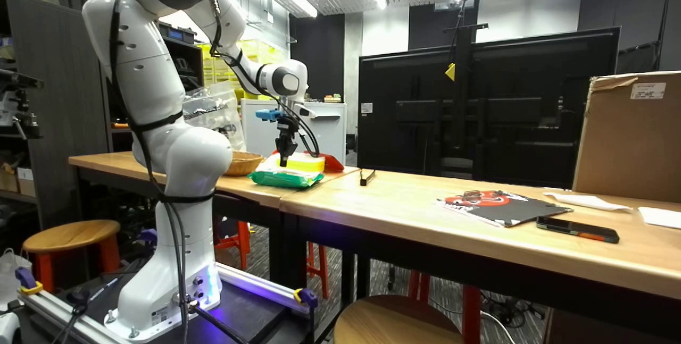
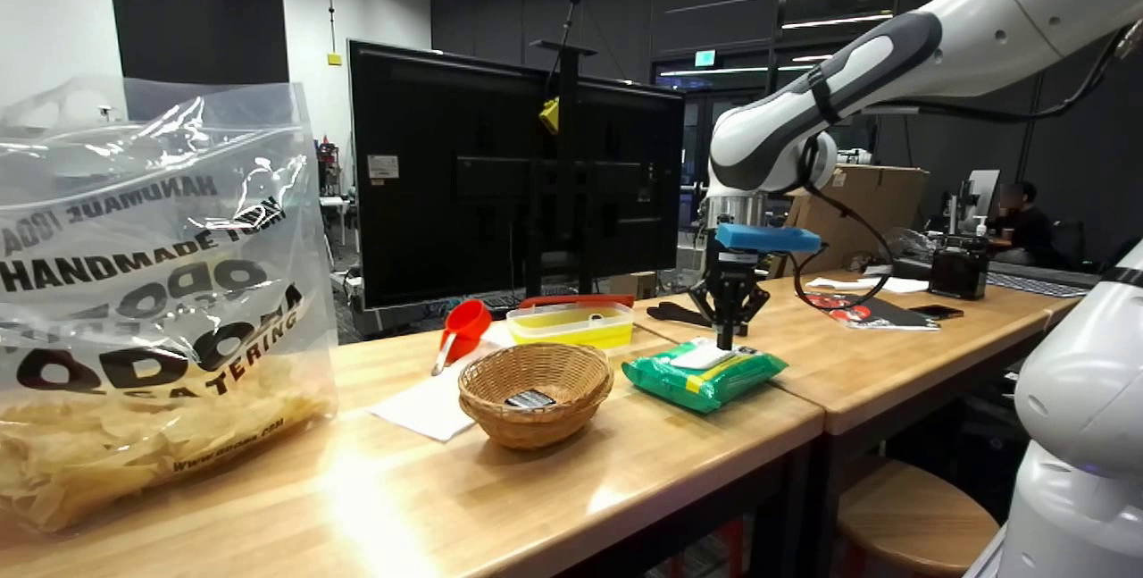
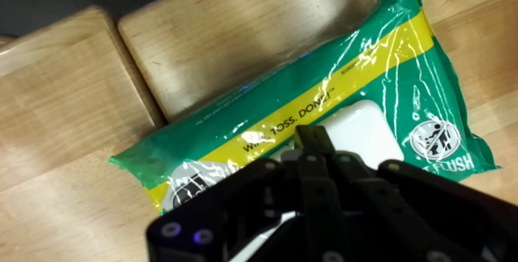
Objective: Close the wipes
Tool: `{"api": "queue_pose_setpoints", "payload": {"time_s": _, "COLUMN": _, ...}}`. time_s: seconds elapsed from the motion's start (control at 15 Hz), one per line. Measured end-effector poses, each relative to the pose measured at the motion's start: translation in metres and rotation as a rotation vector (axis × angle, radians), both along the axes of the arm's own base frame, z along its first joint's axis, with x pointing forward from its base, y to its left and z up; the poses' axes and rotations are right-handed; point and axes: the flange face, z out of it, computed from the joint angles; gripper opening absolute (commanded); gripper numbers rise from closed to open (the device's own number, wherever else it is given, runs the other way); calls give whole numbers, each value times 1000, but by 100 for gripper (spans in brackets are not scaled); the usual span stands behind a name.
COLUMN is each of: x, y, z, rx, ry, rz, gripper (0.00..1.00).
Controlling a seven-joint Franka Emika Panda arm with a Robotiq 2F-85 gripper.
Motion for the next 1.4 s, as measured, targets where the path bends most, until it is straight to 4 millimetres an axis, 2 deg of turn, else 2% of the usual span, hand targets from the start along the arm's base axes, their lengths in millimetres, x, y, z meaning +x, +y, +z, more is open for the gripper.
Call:
{"api": "queue_pose_setpoints", "payload": {"time_s": 0.73, "x": 5, "y": -2, "z": 18, "rx": -13, "ry": -140, "rz": 3, "gripper": 0}}
{"api": "queue_pose_setpoints", "payload": {"time_s": 1.0, "x": 7, "y": -6, "z": 19, "rx": -17, "ry": -207, "rz": 25, "gripper": 1}}
{"api": "queue_pose_setpoints", "payload": {"time_s": 1.4, "x": 6, "y": -7, "z": 17, "rx": -18, "ry": -220, "rz": 32, "gripper": 1}}
